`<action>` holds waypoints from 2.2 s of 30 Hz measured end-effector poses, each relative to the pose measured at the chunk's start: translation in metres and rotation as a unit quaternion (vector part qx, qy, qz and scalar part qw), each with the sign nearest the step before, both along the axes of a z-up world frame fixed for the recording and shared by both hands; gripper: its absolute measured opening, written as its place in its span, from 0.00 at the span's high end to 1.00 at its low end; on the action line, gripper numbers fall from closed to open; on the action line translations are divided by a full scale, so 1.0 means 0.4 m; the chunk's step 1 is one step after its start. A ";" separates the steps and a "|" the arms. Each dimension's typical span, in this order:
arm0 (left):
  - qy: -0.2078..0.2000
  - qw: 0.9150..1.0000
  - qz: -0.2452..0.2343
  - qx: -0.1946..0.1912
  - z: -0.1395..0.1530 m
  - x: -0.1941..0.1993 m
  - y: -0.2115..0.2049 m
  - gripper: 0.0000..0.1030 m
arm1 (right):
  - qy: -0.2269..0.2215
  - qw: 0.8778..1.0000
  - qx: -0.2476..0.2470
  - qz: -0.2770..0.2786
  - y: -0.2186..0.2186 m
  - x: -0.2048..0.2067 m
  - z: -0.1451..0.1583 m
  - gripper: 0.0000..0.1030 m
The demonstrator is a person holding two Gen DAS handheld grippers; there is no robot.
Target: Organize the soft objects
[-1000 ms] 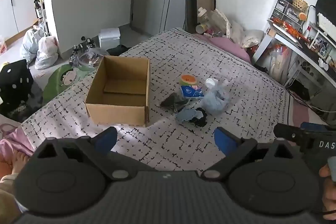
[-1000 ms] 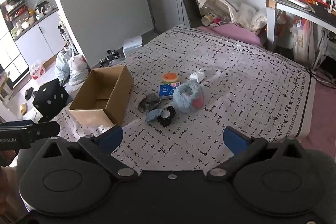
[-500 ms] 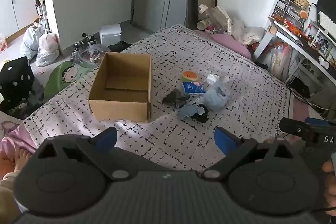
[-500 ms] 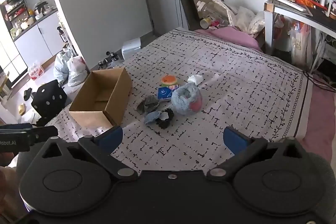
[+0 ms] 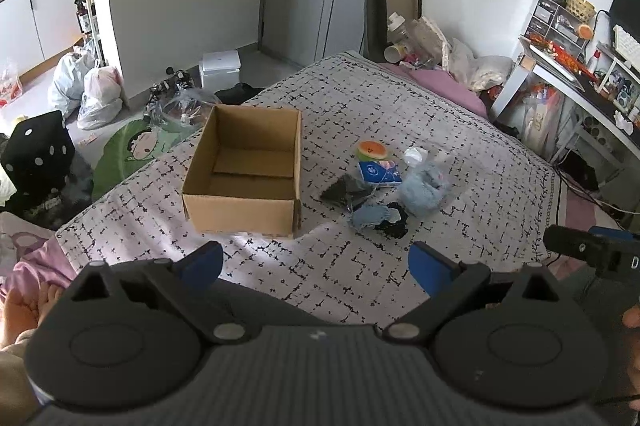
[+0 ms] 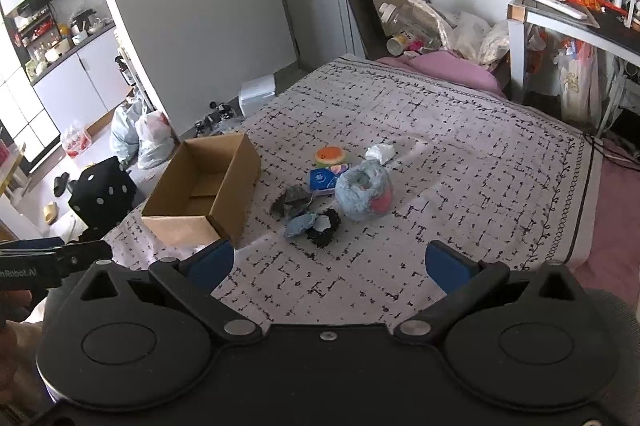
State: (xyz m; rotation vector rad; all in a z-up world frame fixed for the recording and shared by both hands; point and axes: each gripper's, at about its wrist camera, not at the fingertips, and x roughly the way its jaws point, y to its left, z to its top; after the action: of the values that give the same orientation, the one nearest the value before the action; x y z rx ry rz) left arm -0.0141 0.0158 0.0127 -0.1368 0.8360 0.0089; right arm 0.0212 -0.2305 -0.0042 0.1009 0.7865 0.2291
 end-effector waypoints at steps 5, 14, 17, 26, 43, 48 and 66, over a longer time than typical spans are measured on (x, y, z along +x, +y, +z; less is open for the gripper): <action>-0.002 1.000 0.000 -0.002 0.005 -0.002 0.002 0.04 | -0.002 1.000 0.000 -0.006 -0.007 -0.002 0.006 0.00; -0.004 1.000 0.001 -0.003 0.014 -0.005 0.001 0.04 | -0.010 1.000 -0.008 -0.003 -0.004 -0.012 0.013 0.00; -0.005 1.000 0.002 -0.003 0.016 -0.006 0.000 0.04 | -0.010 1.000 -0.009 -0.004 -0.004 -0.012 0.014 0.00; -0.007 1.000 0.000 -0.003 0.025 -0.009 -0.001 0.04 | -0.015 1.000 -0.010 -0.004 -0.005 -0.016 0.022 0.00; -0.005 1.000 -0.004 0.010 0.031 0.005 -0.006 0.04 | -0.015 1.000 -0.014 -0.002 -0.008 -0.011 0.022 0.00; -0.001 1.000 -0.005 0.008 0.024 0.015 -0.009 0.04 | -0.013 1.000 -0.015 -0.002 -0.006 -0.006 0.019 0.00; 0.018 1.000 -0.009 0.002 -0.028 0.098 -0.039 0.04 | 0.008 0.999 0.020 -0.028 -0.063 0.089 -0.036 0.00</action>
State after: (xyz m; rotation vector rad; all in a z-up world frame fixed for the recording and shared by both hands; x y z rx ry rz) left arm 0.0252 0.0001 0.0017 -0.1255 0.8729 -0.0034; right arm 0.0570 -0.2558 -0.0186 0.1621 0.7939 0.1914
